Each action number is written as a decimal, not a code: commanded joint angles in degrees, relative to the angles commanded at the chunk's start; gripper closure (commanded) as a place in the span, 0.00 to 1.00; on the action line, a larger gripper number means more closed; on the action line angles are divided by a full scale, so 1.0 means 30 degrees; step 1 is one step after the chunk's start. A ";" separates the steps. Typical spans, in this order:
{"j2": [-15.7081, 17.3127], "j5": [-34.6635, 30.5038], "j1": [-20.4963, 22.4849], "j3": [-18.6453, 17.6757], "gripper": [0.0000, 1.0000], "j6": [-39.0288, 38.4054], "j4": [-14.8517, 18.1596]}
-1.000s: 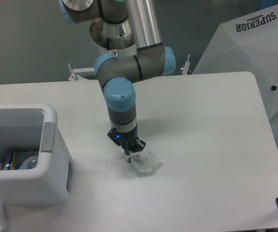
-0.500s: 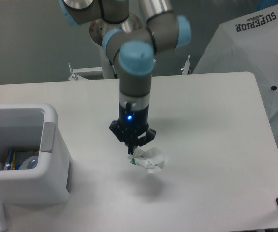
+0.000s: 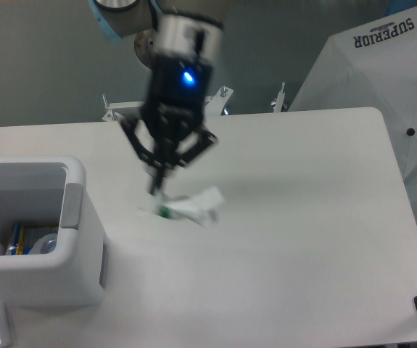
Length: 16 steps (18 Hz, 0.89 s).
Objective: Place the trash in the trash can
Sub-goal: 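Carry the green-marked paper over the bin and release it inside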
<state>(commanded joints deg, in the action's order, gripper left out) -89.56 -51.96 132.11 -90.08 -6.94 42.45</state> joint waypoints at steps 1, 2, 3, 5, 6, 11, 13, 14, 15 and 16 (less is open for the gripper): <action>0.0175 0.0352 -0.0352 -0.0118 1.00 -0.0061 0.0029; 0.0177 0.0443 -0.0704 -0.0207 1.00 -0.0061 0.0029; 0.0177 0.0473 -0.0997 -0.0294 1.00 -0.0061 0.0029; 0.0031 0.0473 -0.1991 -0.0499 1.00 0.0055 0.0000; -0.0028 0.0473 -0.2199 -0.0529 1.00 0.0027 0.0029; -0.0963 0.0473 -0.3430 -0.1466 1.00 0.0173 0.0000; -0.1578 0.0473 -0.3549 -0.1409 0.91 0.0260 -0.0058; -0.1871 0.0473 -0.3549 -0.1380 0.69 0.0522 -0.0088; -0.2019 0.0473 -0.3549 -0.1350 0.41 0.1076 -0.0117; -0.2021 0.0473 -0.3549 -0.1350 0.00 0.1458 -0.0088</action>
<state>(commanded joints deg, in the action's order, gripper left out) -95.62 -50.54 121.46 -94.13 -2.56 42.19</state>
